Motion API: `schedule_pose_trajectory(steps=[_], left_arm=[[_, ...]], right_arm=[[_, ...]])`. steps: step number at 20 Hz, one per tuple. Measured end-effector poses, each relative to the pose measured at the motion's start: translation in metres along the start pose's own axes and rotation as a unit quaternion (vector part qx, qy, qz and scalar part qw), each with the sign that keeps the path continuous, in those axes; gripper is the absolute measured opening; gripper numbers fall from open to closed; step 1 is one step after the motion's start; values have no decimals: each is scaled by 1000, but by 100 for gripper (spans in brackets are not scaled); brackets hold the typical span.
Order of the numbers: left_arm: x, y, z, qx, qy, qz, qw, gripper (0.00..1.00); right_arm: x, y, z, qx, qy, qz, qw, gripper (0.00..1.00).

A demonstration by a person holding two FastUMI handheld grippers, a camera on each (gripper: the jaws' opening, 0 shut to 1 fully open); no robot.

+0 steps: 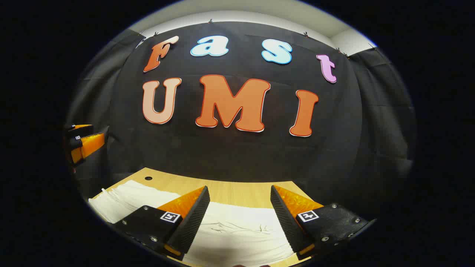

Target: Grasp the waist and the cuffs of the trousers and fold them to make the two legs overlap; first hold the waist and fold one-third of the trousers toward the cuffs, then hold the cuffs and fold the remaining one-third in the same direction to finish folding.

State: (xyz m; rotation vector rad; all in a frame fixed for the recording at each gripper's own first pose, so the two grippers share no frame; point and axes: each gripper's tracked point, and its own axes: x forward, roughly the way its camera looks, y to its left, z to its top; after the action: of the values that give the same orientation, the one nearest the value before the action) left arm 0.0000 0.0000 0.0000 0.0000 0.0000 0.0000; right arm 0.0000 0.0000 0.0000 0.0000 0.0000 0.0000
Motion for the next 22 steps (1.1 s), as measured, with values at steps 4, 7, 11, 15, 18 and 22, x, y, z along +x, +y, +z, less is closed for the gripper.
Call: schedule_pose_trajectory(steps=[4, 7, 11, 15, 18, 22], left_arm=[[0, 27, -15, -7, 9, 5, 1000, 100], [-1, 30, -12, -12, 8, 17, 1000, 99], [3, 20, -11, -18, 7, 25, 999, 99], [8, 5, -3, -18, -3, 20, 1000, 99], [14, -1, -22, -24, 22, 20, 999, 99], [18, 15, -46, -32, 59, 34, 997, 99]], right_arm=[[-11, 27, 3, 9, 5, 4, 1000, 99], [-4, 26, 2, 3, 13, 18, 1000, 99], [4, 19, 8, -5, 4, 24, 1000, 99], [13, 4, 3, -6, 10, 20, 1000, 99], [20, -15, -22, 6, 57, 6, 998, 99], [25, -41, -42, 8, 94, -17, 995, 99]])
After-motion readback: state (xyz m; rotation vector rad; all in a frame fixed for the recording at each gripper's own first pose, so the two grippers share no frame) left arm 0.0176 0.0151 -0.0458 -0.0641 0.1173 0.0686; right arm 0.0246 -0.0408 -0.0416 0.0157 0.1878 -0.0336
